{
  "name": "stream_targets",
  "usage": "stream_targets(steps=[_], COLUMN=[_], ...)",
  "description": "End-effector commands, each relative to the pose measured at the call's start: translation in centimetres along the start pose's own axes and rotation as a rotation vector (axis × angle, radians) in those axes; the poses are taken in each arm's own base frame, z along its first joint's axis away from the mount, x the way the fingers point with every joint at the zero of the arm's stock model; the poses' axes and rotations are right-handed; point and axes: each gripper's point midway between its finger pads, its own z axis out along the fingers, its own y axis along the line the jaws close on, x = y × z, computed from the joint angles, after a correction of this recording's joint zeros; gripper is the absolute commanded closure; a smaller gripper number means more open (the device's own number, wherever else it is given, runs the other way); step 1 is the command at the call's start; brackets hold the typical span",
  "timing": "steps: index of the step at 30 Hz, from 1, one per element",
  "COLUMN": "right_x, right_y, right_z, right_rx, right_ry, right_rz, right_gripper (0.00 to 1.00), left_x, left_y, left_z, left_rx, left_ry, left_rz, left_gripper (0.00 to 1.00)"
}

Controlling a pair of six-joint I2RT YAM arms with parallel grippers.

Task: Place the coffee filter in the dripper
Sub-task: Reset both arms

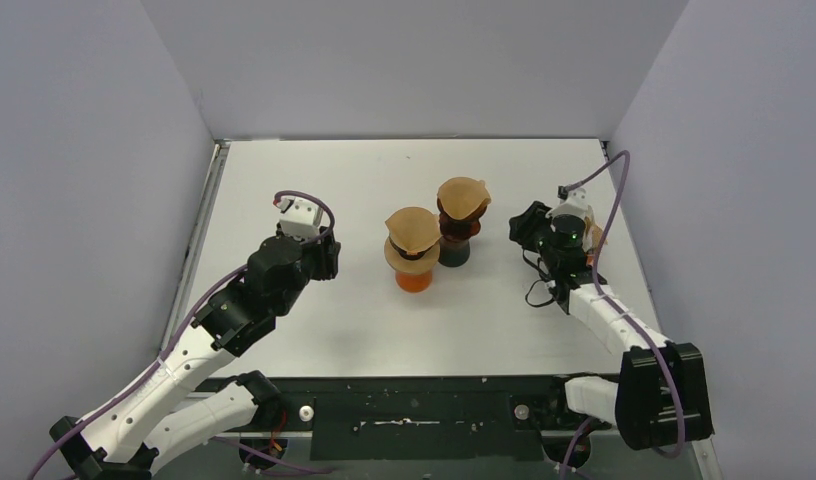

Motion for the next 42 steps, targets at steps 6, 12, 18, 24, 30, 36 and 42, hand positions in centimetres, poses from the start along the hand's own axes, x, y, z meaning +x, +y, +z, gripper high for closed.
stream_targets(steps=[6,12,18,24,30,36,42], right_x=[-5.2,-7.1,-7.5,-6.7,-5.9,-5.9,-6.9], right_y=[1.1,2.0,2.8,3.8,4.4,4.0,3.6], right_z=[-3.6,-6.2,-8.8,-11.4,-13.4,-14.8,-15.6], right_rx=[-0.001,-0.014,-0.034,-0.086,-0.108,-0.085,-0.053], right_ry=[-0.102,-0.122,-0.099,-0.066,-0.01,-0.014,-0.07], right_rz=[-0.054,-0.073,-0.097,-0.132,-0.161,-0.212,-0.171], right_gripper=[0.37,0.01,0.0,0.0,0.0,0.0,0.0], left_x=[-1.3,-1.3,-1.4,-1.5,-1.9,-2.3,-2.9], left_y=[0.6,0.8,0.9,0.9,1.2,1.7,1.9], left_z=[-0.2,-0.2,-0.4,-0.5,-0.8,-1.2,-1.6], left_rx=[-0.02,-0.028,-0.029,-0.027,-0.033,-0.055,-0.053], left_ry=[-0.045,-0.044,-0.052,-0.055,-0.073,-0.088,-0.119], left_rz=[-0.003,0.001,-0.002,0.0,-0.006,-0.012,-0.028], left_gripper=[0.57,0.57,0.57,0.57,0.32,0.04,0.03])
